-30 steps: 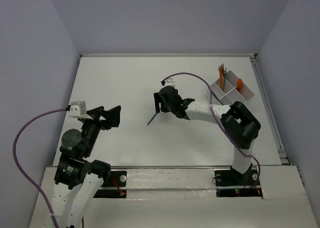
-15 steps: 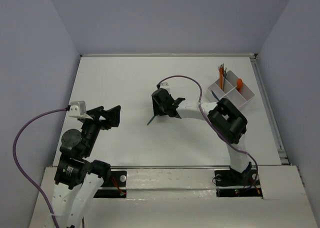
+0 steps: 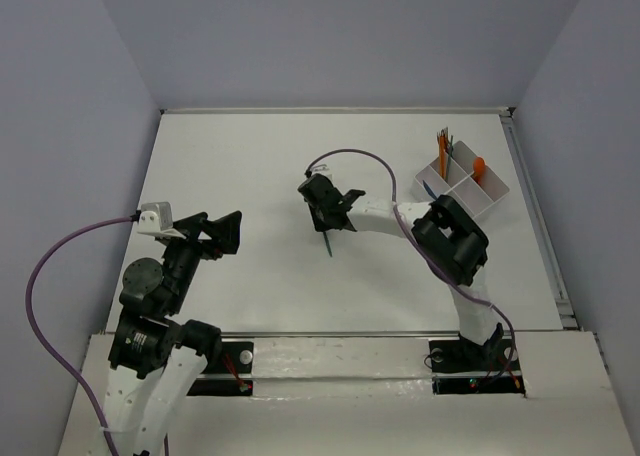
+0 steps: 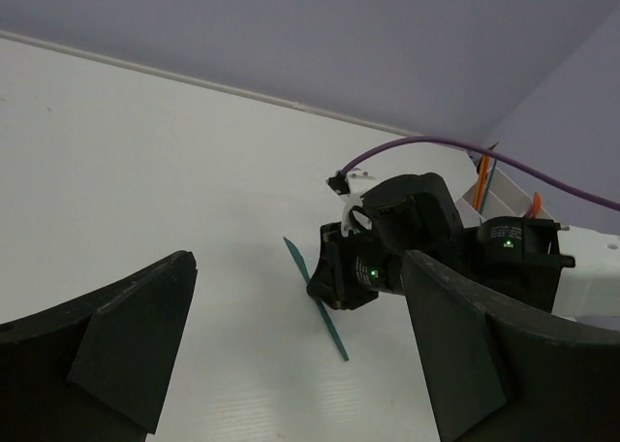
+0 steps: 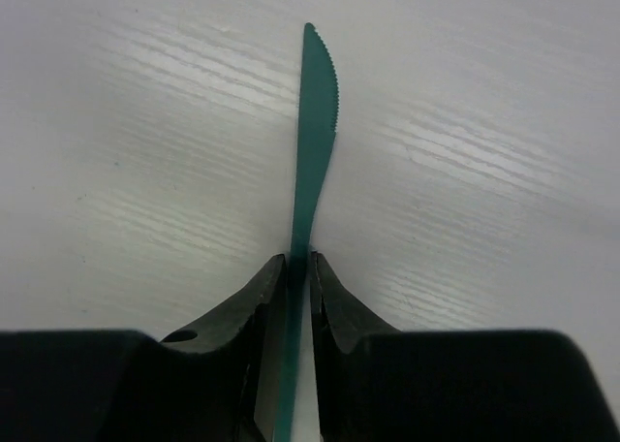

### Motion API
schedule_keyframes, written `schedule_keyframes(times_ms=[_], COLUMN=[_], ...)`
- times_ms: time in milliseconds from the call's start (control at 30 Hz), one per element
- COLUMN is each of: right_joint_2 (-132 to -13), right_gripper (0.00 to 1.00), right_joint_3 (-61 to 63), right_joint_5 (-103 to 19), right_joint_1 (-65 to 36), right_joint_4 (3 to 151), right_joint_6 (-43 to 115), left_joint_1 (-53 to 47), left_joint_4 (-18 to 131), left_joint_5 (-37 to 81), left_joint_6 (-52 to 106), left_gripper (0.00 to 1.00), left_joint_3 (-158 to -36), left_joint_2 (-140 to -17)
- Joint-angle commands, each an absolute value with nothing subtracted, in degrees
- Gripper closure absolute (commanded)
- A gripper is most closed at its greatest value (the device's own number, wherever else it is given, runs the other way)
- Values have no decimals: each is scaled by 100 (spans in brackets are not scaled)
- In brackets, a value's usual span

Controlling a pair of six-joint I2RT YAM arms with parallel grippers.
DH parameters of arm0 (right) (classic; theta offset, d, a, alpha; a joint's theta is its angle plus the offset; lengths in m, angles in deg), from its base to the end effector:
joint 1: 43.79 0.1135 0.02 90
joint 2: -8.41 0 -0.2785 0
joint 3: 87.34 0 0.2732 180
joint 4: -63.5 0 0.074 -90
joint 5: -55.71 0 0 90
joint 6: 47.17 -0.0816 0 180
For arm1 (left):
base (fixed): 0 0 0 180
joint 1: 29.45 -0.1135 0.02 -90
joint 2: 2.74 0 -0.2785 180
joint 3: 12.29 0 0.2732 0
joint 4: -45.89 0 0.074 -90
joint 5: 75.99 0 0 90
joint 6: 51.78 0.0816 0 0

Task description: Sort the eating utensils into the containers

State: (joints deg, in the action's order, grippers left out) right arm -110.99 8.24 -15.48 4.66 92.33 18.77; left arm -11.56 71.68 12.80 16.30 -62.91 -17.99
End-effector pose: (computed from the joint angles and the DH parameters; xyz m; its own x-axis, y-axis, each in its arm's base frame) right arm 0.3503 0.3555 0.1256 -0.7174 -0.2276 -0.6585 -0.3134 0.9495 0.0133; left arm 0.1219 -0.0375 0.3708 0.0397 -0.4050 -0.9135 0.3257 0.8695 -0.3714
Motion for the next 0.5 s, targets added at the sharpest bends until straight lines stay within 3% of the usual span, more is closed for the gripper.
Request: schedule_keyframes(times_ms=[0, 300, 467], right_joint_2=[-11244, -11086, -11603], right_gripper=[79, 70, 69], right_joint_3=[1156, 866, 1479], right_joint_5=[-1872, -2769, -2980], right_joint_1=[447, 209, 104], right_joint_4=[10483, 11090, 11432], right_joint_6=[2725, 3500, 3667], left_joint_1=[-1179, -1179, -1179], left_joint_4=[6903, 6895, 6886], left_joint_5=[1340, 1348, 1340], left_joint_6=[1703, 1695, 1695], left_gripper=[1, 1, 1], left_joint_3=[-6251, -6242, -6251], left_joint_2=[-1777, -1795, -1777])
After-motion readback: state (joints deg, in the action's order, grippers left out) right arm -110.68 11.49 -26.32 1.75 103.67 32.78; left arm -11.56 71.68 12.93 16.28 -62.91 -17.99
